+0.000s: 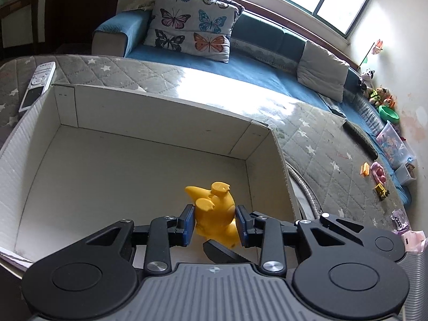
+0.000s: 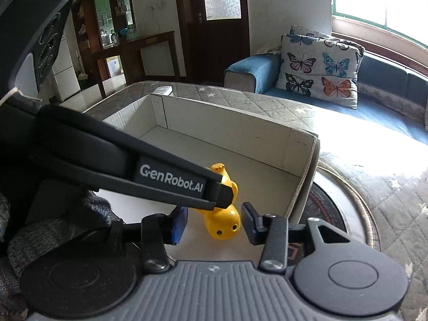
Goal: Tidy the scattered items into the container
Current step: 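Carry the small yellow duck over the box and release it inside, then move the right tool to the large pale yellow duck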
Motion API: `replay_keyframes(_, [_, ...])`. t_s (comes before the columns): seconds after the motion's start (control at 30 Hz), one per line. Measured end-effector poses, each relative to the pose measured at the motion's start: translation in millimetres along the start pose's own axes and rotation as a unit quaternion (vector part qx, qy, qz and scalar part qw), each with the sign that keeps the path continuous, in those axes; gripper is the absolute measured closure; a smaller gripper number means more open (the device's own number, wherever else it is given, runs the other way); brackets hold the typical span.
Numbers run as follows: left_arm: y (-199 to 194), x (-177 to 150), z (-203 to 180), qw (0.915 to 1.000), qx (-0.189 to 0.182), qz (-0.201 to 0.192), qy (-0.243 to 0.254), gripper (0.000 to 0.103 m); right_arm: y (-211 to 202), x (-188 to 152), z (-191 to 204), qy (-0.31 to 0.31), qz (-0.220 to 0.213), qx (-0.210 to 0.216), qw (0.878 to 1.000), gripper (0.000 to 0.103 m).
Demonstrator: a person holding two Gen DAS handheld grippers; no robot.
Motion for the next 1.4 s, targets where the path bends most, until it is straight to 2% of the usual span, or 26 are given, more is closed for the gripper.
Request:
replay_keyframes(0.23, [-8, -2, -7, 0.9999, -0.001, -0.010, 0.008, 0.067, -8, 0, -2, 0.004, -0.006, -0.005, 1.000, 0.054])
replay_keyframes(0.37, [-13, -1, -8, 0.9999, -0.003, -0.015, 0.007, 0.067, -13, 0, -2, 0.002, -0.013, -0.008, 1.000, 0.049])
replay_keyframes(0.53, [-19, -2, -12, 0.9998, -0.002, -0.020, 0.009, 0.067, -21, 0, -3, 0.005, -0.020, -0.010, 1.000, 0.048])
replay_keyframes(0.83, [-41, -14, -18, 0.9992, 0.000, -0.039, 0.004, 0.067, -49, -7, 5, -0.005, -0.045, -0.018, 0.999, 0.047])
replay_keyframes(1.4, [-87, -54, -34, 0.9955, 0.043, -0.080, 0.029, 0.067, -100, -41, 34, -0.016, -0.081, -0.024, 0.996, 0.040])
Point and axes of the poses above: each gripper's, at about its wrist camera, not at the fingertips, and y roughly the way its jaws point, z to its left, x to its top, the point moved 5 cm from there along y, roughly the way its jaws point, and after that the axes turned 1 degree about y, right-handed, at the moved point
